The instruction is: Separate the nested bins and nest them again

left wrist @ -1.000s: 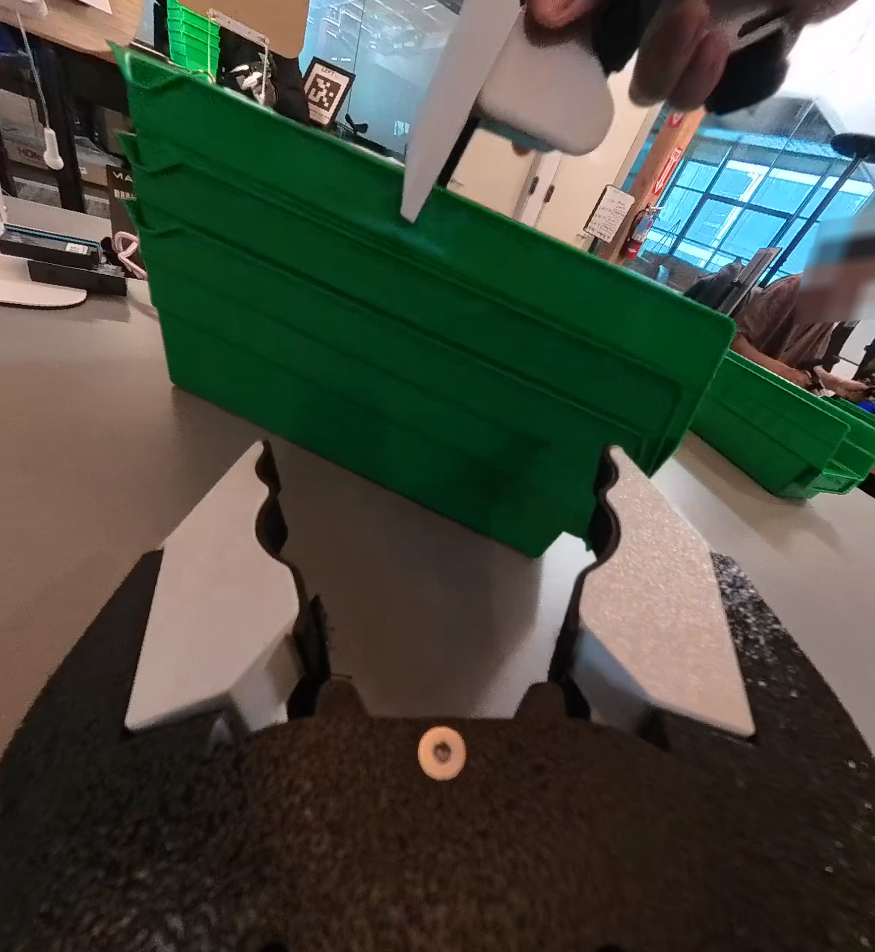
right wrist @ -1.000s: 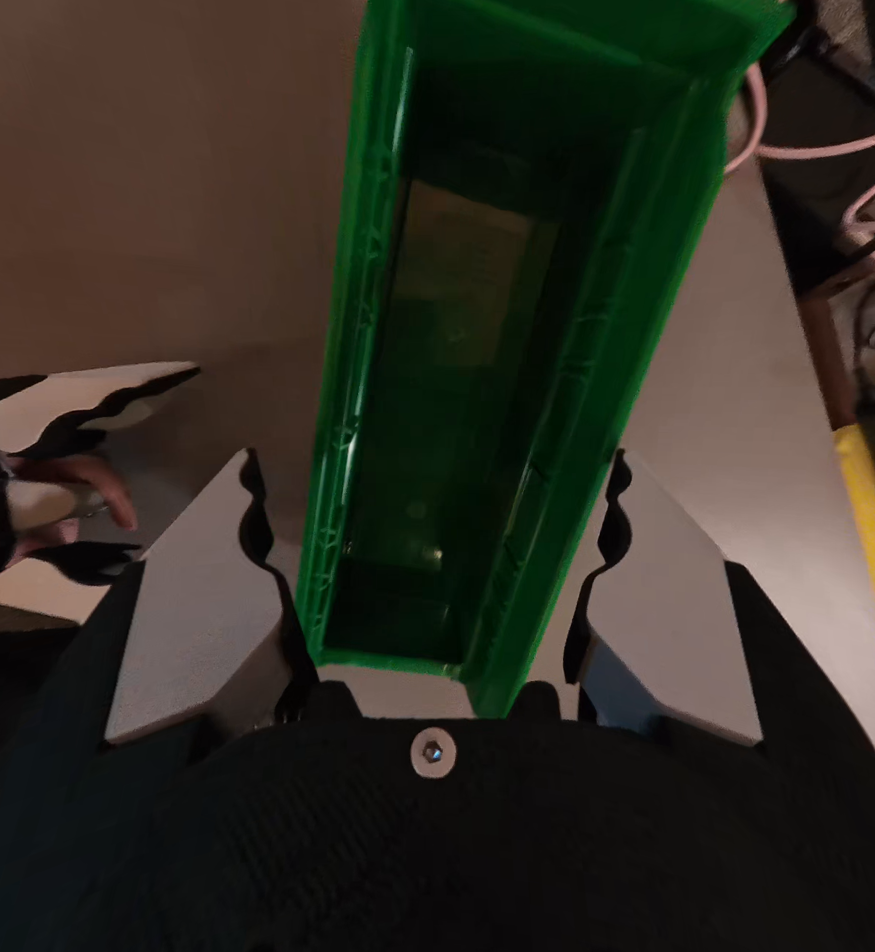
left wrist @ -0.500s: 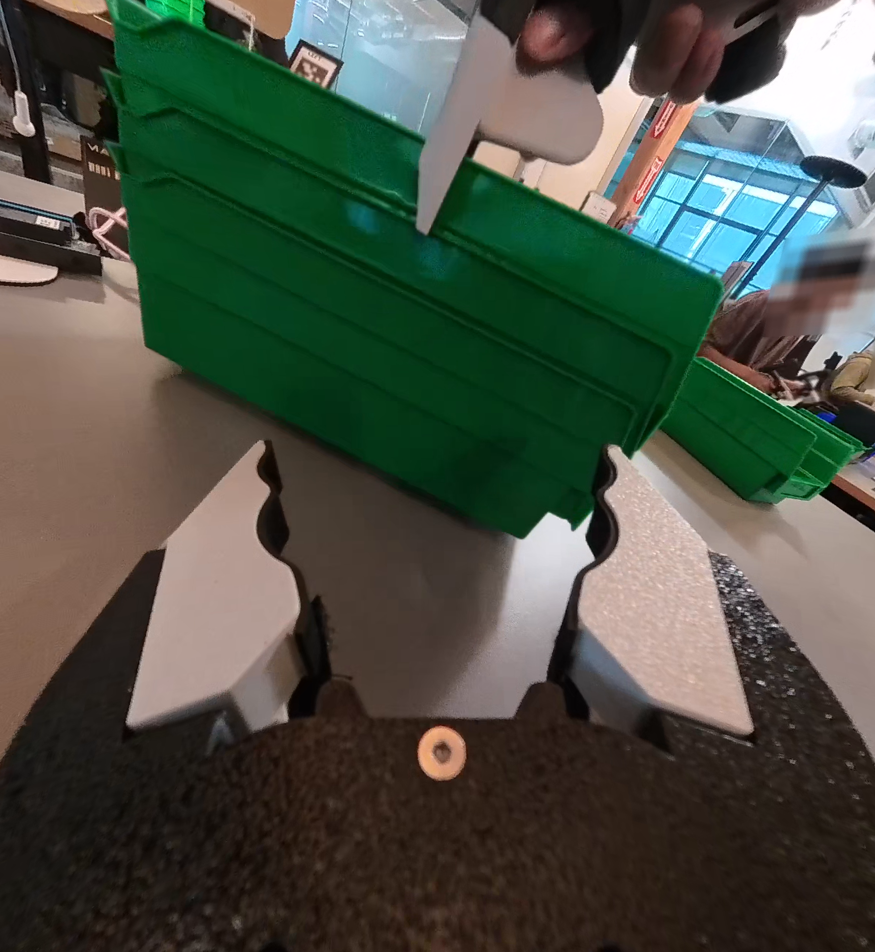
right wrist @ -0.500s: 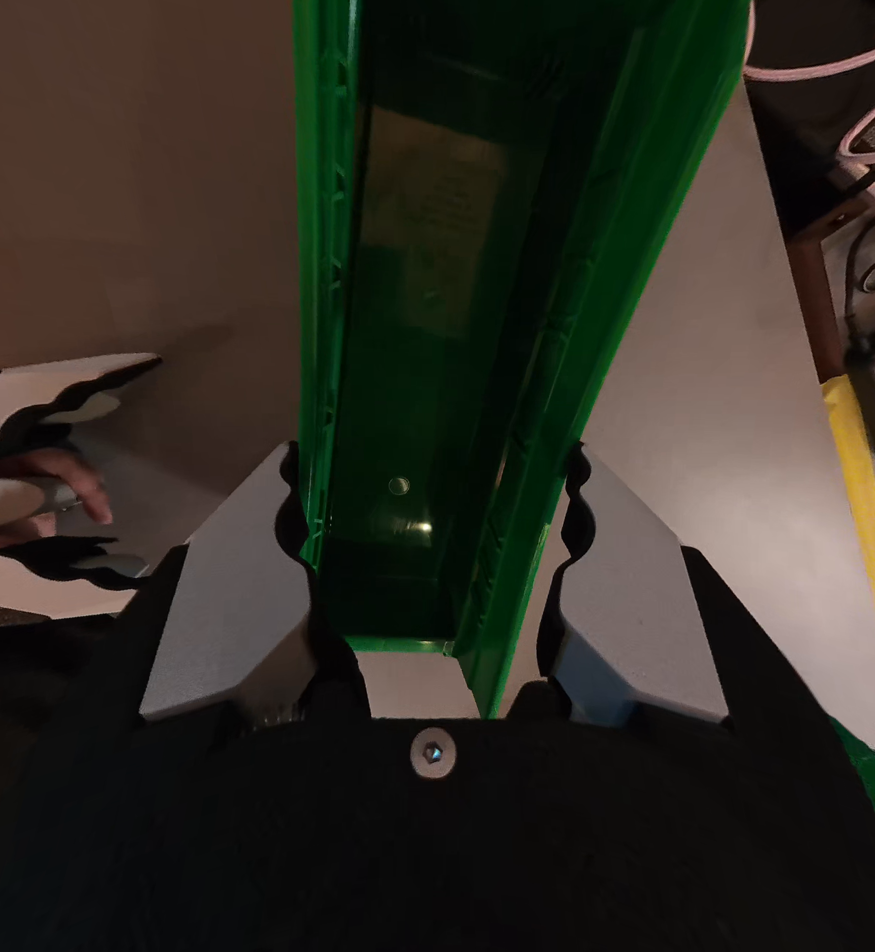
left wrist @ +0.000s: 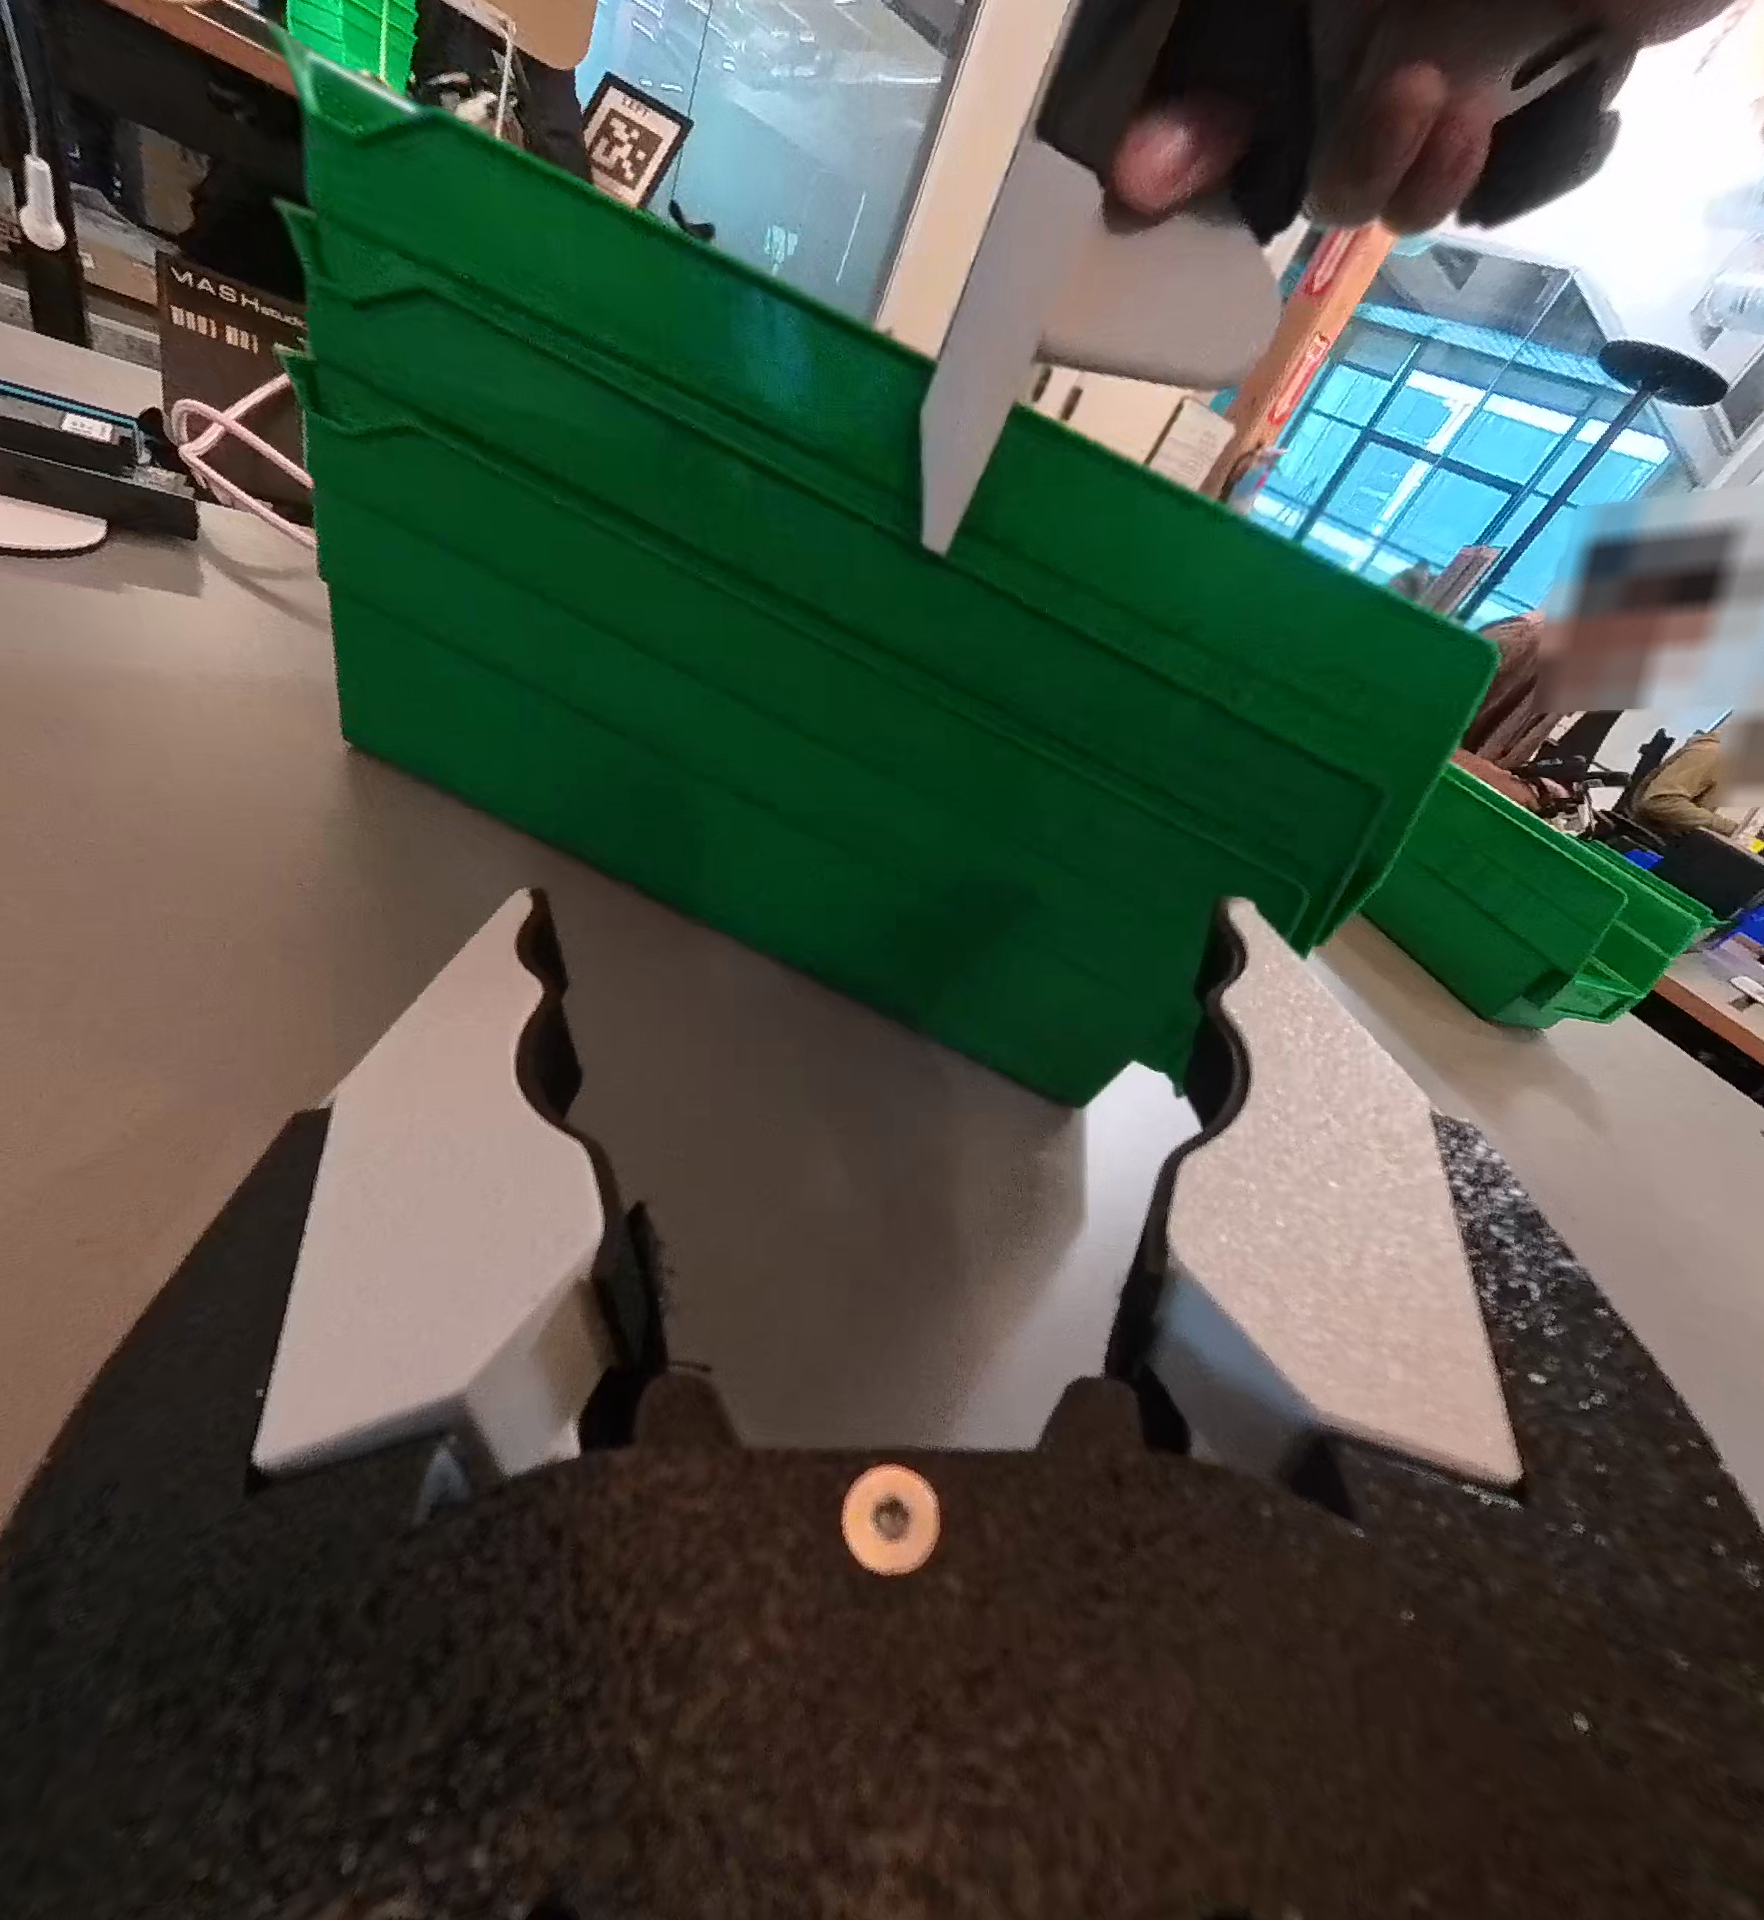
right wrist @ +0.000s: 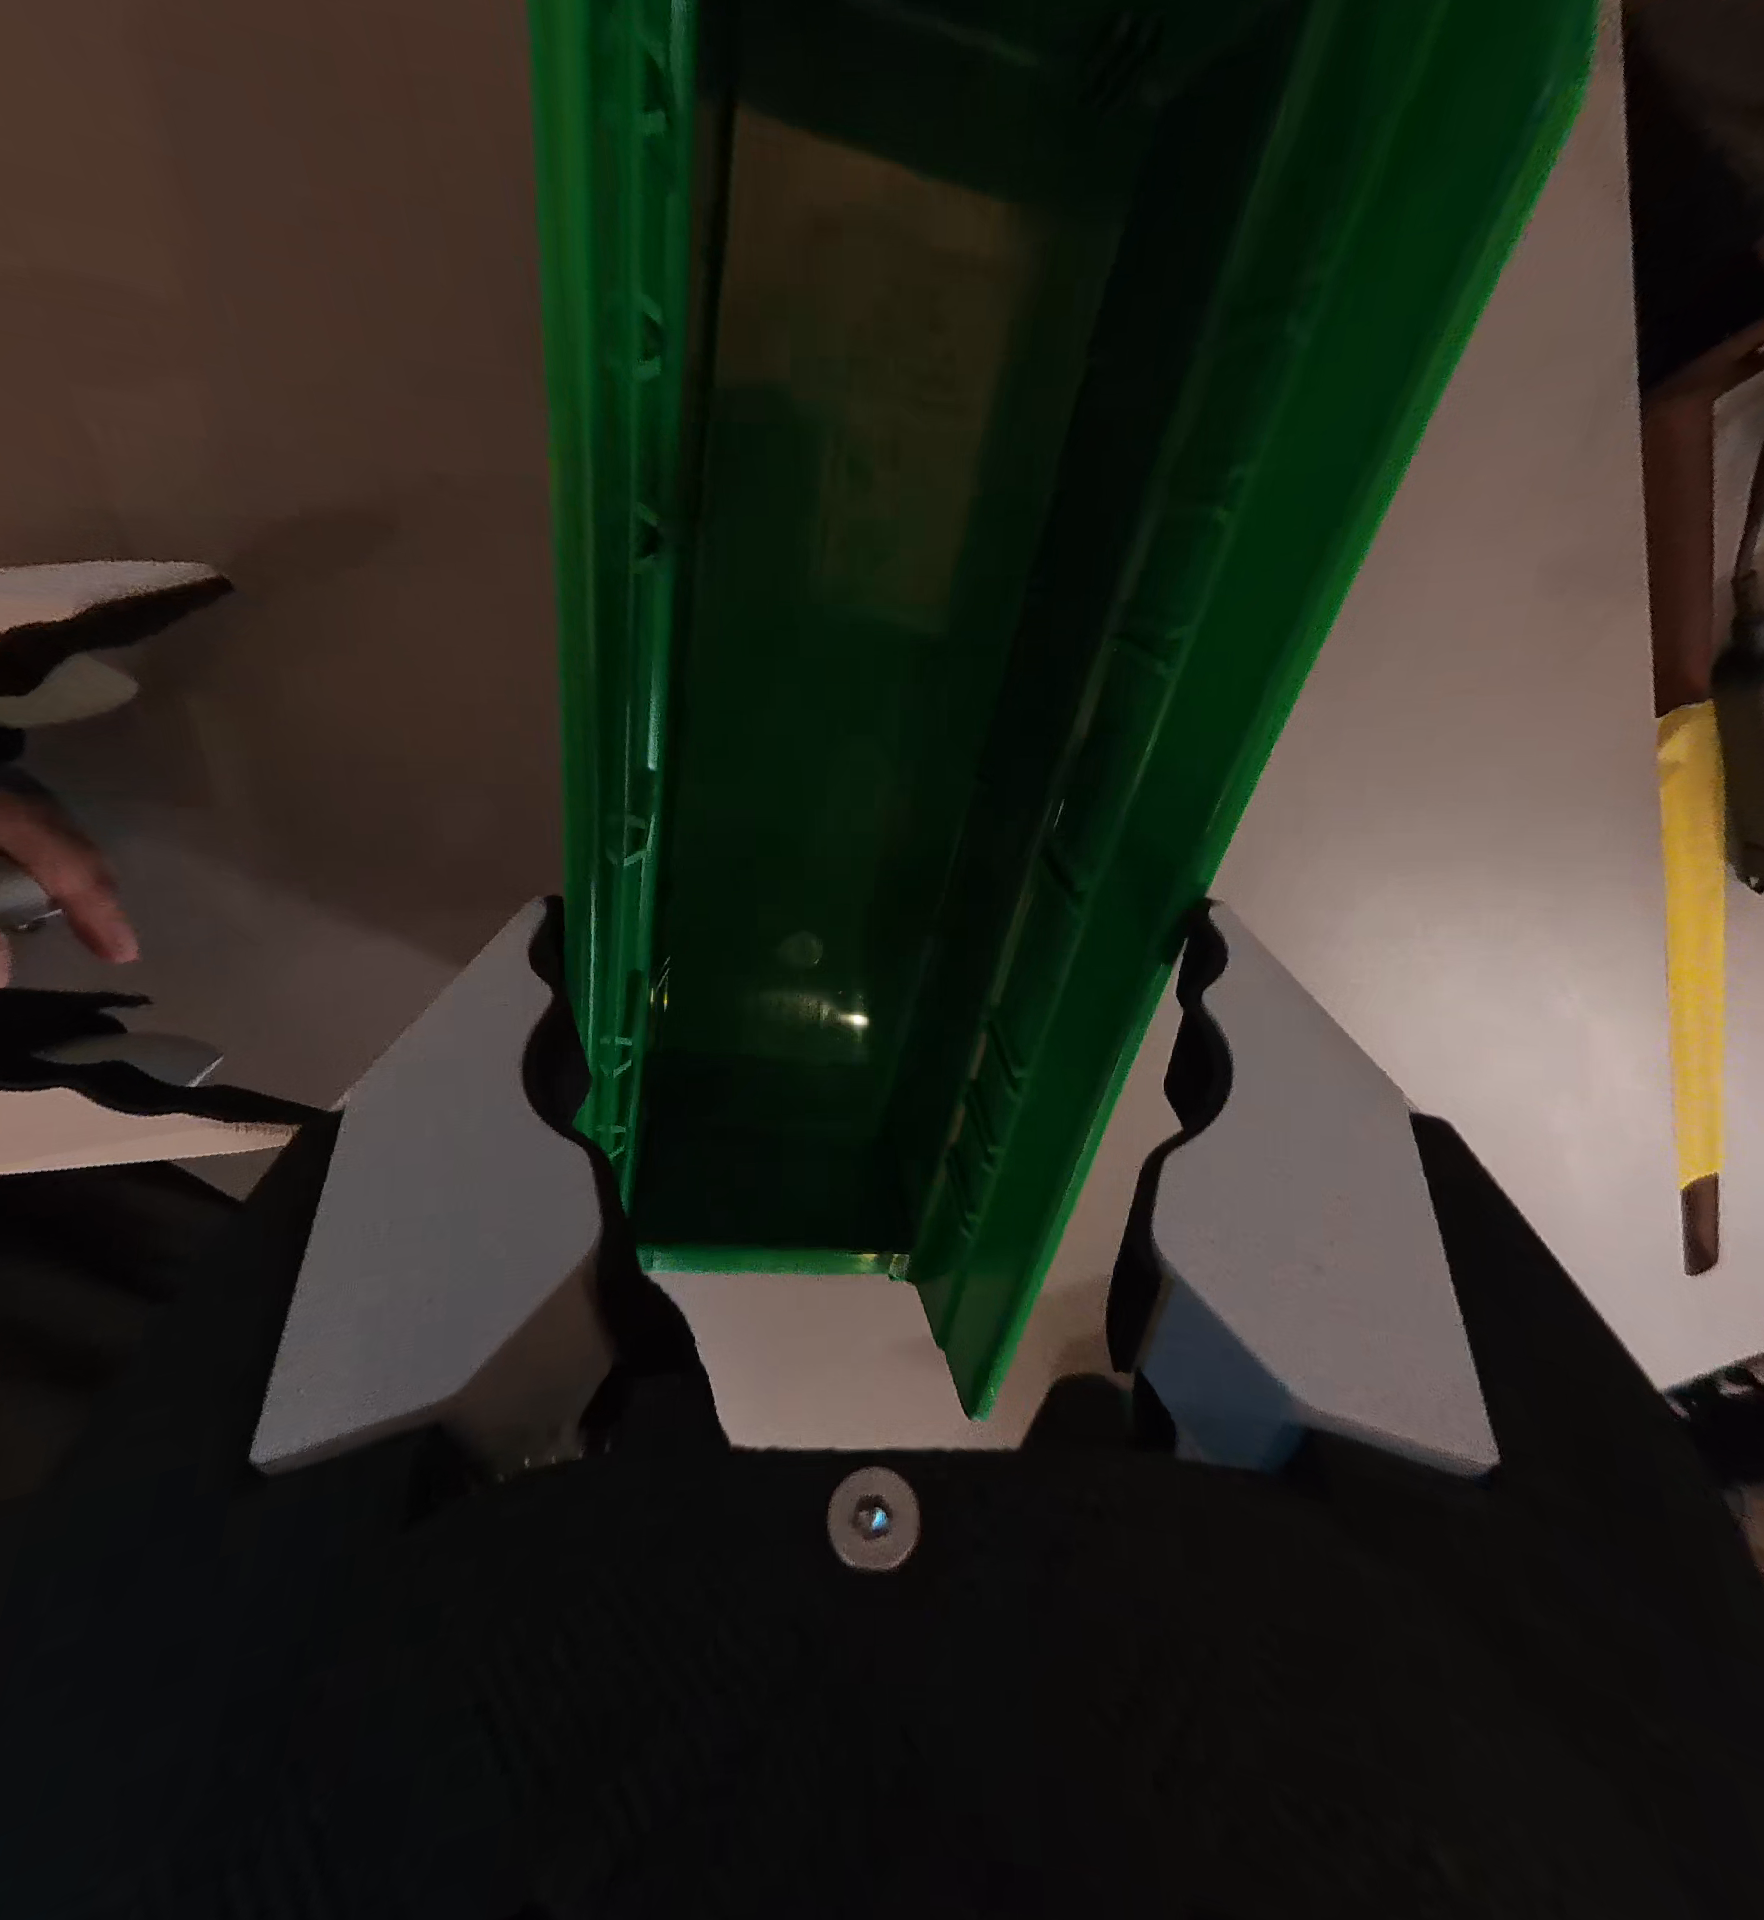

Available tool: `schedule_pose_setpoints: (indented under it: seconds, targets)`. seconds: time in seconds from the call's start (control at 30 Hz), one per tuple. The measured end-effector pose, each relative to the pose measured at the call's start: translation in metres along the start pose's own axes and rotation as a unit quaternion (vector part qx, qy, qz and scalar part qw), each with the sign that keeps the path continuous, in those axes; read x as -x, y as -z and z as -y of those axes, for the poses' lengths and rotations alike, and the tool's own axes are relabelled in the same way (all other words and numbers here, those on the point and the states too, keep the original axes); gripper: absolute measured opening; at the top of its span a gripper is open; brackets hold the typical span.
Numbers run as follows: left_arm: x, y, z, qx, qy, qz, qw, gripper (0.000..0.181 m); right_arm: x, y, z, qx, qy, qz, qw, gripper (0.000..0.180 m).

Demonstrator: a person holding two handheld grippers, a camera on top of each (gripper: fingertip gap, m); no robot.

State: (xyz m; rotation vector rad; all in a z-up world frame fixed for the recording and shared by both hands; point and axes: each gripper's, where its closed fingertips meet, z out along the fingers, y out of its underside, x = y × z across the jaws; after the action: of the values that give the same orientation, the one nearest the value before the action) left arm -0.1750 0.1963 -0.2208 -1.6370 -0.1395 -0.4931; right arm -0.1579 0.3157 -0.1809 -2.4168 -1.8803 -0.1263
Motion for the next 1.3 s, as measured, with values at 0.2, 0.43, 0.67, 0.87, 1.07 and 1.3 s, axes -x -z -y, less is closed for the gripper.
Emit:
schedule_pose_setpoints:
  seconds: [0.2, 0.43, 0.67, 0.87, 1.07, 1.3]
  targets:
    - [0.0, 0.0, 0.0, 0.0, 0.0, -0.001, 1.0, 0.12, -0.004, 0.002, 0.0, -0.014, -0.004, 0.0, 1.0, 0.115]
    - [0.002, 0.0, 0.0, -0.002, 0.006, 0.005, 1.0, 0.124, -0.012, 0.009, 0.002, -0.031, 0.007, -0.021, 0.999, 0.096]
    - [0.001, 0.0, 0.0, -0.002, 0.007, 0.001, 1.0, 0.124, -0.018, 0.054, 0.019, -0.115, -0.022, 0.002, 0.993, 0.095]
    - [0.0, 0.001, 0.001, -0.007, 0.016, -0.006, 1.0, 0.124, -0.031, 0.101, 0.006, -0.162, -0.026, -0.02, 0.986, 0.094]
    - [-0.004, 0.0, 0.001, -0.004, 0.02, -0.023, 1.0, 0.122, -0.108, 0.141, -0.073, -0.217, -0.128, -0.064, 0.966, 0.094]
    - [-0.006, -0.003, 0.0, -0.002, 0.024, -0.028, 0.999, 0.122, -0.198, 0.07, -0.2, -0.172, -0.291, -0.114, 0.934, 0.095]
